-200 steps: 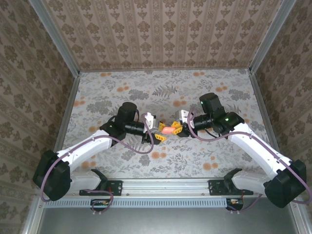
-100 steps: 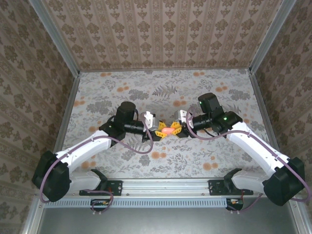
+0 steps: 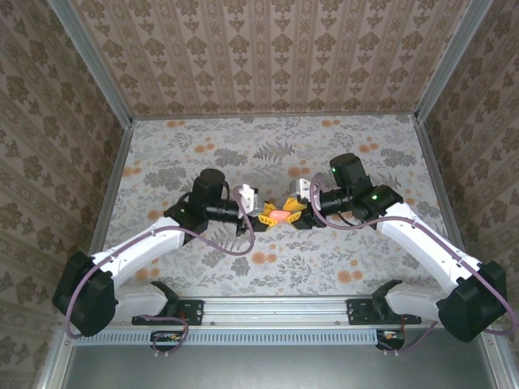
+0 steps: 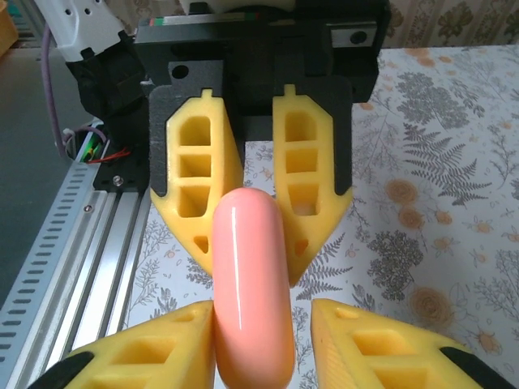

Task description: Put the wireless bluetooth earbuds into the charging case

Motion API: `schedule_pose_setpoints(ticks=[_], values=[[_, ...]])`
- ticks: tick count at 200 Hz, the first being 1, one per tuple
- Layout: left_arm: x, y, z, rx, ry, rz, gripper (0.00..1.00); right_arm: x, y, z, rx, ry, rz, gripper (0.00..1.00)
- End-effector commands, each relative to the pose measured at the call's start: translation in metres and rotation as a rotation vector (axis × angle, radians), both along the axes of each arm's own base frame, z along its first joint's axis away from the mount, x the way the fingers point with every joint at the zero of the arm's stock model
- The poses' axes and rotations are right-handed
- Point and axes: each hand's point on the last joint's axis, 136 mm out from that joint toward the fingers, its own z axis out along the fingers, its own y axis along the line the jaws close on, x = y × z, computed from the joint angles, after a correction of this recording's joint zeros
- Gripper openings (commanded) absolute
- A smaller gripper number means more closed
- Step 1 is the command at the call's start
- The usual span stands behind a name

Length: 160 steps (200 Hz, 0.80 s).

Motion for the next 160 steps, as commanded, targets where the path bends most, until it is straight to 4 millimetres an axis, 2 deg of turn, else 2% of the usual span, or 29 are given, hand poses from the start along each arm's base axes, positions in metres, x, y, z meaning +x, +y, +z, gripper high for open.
schedule_pose_setpoints(ticks=[1, 30, 86, 123, 160], values=[[-0.011, 0.002, 0.006, -0.019, -0.021, -0.043, 0.17, 0.024, -0.005, 0.016, 0.027, -0.030, -0.082, 0.37], [-0.010, 0.002, 0.003, -0.018, -0.021, -0.033, 0.17, 0.031, -0.012, 0.025, 0.051, -0.036, -0.105, 0.38], [-0.005, 0.004, 0.000, -0.029, -0.014, -0.001, 0.17, 0.034, -0.015, 0.025, 0.058, -0.012, -0.123, 0.41], [0.009, 0.007, -0.011, -0.043, 0.011, 0.086, 0.17, 0.041, -0.019, 0.031, 0.062, 0.034, -0.198, 0.45], [0.032, 0.016, -0.030, -0.047, 0.024, 0.256, 0.16, 0.052, -0.028, 0.017, 0.004, 0.158, -0.328, 0.45]])
